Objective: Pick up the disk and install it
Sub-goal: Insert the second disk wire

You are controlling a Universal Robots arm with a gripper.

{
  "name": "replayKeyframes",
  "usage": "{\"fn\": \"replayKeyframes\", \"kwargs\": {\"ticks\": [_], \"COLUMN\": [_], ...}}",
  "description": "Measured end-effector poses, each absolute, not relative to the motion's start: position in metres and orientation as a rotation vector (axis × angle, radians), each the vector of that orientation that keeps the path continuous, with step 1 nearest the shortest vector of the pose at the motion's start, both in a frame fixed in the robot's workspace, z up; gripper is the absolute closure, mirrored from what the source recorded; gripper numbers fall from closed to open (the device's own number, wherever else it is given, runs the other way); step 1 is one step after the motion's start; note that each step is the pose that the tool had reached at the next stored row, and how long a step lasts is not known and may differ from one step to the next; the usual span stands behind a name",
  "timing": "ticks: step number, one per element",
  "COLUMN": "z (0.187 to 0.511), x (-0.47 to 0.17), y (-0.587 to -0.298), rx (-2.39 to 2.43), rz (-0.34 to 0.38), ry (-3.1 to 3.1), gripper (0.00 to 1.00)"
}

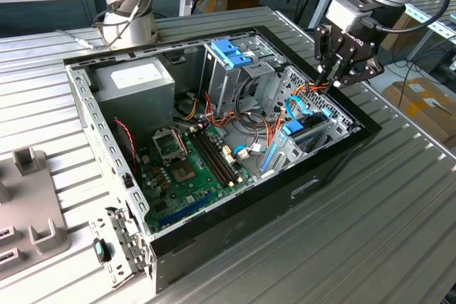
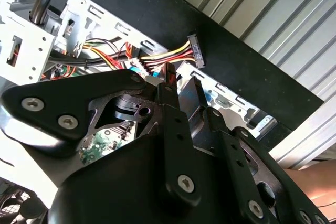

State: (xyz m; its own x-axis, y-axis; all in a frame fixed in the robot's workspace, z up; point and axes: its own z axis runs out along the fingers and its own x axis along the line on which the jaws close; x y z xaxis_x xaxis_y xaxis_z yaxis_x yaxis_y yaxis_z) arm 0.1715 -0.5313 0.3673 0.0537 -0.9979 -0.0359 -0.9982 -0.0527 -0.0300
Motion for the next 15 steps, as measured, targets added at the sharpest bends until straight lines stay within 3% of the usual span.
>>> {"fn": "replayKeyframes", "kwargs": {"ticks": [15], "z": [0.372], "x": [0.189], "y": [-0.531], "rx": [-2.247], "rz": [0.011], "ry": [2.130], "gripper": [0.71]}}
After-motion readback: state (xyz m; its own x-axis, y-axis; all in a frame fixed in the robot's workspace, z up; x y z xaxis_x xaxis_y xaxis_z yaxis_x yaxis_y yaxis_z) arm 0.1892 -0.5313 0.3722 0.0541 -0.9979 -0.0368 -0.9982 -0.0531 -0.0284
